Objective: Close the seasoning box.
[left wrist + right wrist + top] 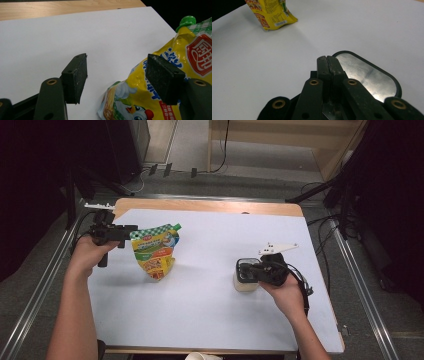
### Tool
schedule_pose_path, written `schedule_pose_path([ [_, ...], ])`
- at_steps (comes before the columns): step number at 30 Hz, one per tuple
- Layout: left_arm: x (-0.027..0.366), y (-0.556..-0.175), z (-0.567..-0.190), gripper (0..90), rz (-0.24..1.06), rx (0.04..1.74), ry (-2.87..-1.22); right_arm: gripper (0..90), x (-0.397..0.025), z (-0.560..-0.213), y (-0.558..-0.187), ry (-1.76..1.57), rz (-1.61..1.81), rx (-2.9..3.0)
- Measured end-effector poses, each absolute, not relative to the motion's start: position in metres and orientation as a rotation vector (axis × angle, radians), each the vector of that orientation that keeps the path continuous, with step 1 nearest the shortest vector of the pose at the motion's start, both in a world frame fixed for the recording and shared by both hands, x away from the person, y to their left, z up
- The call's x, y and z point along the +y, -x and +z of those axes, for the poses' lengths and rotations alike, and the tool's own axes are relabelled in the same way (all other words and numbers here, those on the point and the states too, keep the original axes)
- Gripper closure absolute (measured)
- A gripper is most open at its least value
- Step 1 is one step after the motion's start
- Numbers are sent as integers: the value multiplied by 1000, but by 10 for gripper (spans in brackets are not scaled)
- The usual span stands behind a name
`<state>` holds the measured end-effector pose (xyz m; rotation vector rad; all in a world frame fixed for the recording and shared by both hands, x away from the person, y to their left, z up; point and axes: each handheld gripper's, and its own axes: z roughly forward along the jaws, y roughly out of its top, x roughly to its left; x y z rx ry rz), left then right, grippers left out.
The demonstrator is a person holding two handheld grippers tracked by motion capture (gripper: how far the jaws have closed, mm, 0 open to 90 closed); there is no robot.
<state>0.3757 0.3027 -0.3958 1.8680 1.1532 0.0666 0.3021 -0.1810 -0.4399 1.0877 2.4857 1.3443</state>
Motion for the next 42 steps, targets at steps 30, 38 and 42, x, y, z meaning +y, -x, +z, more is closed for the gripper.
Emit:
schedule_pose_path([
  [30,303,-376,-396,350,64,1154,-1862,543,-207,-431,-306,-1154,1388,2388],
  [38,303,-376,-396,350,65,1157,-1867,513,-220,-432,-309,-1176,1384,2356],
  [42,304,-376,-397,350,62,1159,-1872,503,-227,-433,-310,-1222,1375,2338],
])
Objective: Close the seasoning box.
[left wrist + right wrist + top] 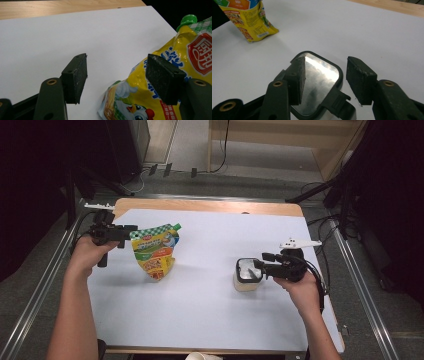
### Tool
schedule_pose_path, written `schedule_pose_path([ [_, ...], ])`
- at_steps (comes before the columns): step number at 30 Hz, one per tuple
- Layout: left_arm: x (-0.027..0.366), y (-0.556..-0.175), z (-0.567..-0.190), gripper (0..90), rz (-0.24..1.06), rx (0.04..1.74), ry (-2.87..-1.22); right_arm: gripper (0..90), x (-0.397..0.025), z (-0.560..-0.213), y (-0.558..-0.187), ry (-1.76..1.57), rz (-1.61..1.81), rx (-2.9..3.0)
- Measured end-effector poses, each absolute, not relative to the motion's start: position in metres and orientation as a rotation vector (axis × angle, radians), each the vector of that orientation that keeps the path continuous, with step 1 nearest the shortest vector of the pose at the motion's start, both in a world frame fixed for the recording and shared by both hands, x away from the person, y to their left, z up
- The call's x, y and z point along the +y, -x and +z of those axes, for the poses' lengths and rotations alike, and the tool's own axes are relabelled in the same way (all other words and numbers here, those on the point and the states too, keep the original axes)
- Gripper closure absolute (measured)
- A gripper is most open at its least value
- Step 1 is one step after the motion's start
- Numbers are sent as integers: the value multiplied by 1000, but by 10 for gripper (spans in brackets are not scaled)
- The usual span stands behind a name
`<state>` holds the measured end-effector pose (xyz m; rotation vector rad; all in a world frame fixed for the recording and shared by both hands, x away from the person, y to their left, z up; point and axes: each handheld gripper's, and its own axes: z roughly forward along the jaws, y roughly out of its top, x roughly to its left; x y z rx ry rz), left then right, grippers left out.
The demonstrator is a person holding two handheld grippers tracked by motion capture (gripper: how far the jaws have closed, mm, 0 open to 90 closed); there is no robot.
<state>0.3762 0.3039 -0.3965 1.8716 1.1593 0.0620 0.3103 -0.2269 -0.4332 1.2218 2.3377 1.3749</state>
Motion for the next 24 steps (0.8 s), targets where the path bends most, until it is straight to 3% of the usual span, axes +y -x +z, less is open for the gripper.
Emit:
schedule_pose_path([
  [20,306,-376,-398,351,73,1164,-1879,453,-262,-441,-316,-1280,1359,2229],
  [24,307,-375,-398,351,76,1166,-1872,393,-269,-444,-317,-1311,1338,2209],
])
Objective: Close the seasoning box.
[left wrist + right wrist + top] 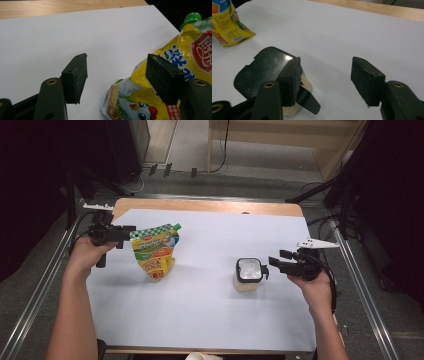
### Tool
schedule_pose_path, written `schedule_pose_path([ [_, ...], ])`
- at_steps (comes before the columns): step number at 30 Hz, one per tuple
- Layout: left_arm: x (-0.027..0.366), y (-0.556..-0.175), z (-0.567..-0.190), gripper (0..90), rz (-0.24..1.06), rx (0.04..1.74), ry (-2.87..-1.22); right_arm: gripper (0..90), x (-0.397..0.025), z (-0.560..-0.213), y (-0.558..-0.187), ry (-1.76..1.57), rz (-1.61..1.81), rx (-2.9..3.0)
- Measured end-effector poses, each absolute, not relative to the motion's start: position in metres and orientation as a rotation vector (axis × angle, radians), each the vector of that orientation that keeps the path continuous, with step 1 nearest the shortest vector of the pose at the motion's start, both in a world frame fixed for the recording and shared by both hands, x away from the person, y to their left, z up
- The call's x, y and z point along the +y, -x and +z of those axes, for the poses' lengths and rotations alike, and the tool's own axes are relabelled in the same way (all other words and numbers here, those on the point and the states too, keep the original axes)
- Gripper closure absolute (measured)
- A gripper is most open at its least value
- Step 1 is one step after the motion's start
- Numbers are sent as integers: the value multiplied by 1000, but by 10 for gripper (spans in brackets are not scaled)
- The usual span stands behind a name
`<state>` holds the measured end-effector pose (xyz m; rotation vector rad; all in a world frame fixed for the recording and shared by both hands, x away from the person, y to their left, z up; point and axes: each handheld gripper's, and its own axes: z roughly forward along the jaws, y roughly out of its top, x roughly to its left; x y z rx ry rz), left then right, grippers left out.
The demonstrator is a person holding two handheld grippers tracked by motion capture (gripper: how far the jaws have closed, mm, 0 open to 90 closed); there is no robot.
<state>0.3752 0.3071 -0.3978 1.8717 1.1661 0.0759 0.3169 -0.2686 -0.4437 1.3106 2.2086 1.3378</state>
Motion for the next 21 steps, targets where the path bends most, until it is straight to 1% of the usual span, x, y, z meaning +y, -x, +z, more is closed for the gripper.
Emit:
schedule_pose_path([
  [2,308,-375,-398,350,73,1169,-1869,363,-272,-447,-318,-1318,1333,2184],
  [8,310,-373,-401,350,75,1179,-1879,325,-282,-455,-321,-1374,1337,2135],
  [11,309,-374,-402,350,70,1173,-1881,293,-285,-460,-322,-1381,1327,2119],
  [19,308,-374,-403,350,66,1173,-1883,274,-285,-470,-324,-1395,1291,2134],
  [21,308,-375,-404,350,63,1172,-1884,256,-284,-471,-325,-1393,1288,2141],
])
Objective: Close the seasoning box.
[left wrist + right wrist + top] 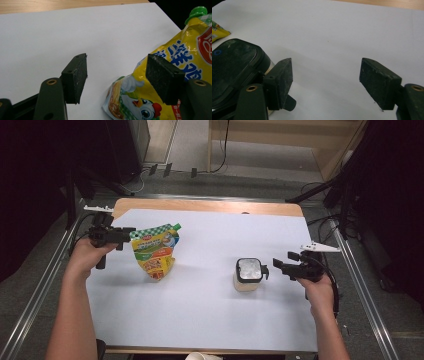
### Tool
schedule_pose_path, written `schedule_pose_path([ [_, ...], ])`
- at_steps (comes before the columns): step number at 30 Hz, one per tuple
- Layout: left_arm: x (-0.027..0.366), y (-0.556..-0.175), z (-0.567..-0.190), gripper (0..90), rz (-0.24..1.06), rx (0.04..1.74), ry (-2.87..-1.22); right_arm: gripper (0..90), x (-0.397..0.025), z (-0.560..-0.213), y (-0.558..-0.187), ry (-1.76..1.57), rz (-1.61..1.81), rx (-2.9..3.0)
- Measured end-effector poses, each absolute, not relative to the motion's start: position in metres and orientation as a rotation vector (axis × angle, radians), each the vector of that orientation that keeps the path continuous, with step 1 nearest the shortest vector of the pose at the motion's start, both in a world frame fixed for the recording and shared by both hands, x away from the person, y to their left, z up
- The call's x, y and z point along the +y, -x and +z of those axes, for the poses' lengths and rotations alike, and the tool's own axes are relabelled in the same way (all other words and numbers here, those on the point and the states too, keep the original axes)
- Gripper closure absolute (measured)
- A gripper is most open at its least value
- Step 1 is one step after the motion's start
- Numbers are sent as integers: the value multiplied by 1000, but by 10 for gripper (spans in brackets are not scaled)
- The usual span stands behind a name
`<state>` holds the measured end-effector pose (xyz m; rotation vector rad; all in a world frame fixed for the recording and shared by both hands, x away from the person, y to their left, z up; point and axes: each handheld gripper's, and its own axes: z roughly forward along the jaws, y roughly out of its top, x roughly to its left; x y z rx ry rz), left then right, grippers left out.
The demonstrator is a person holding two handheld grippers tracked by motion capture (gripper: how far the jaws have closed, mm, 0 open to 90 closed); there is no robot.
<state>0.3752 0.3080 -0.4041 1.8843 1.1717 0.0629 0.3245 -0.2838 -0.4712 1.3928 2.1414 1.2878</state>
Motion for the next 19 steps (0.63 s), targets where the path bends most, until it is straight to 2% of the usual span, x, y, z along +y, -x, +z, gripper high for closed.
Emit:
schedule_pose_path([
  [19,313,-380,-416,323,73,1210,-1859,242,-279,-480,-326,-1357,1245,2174],
])
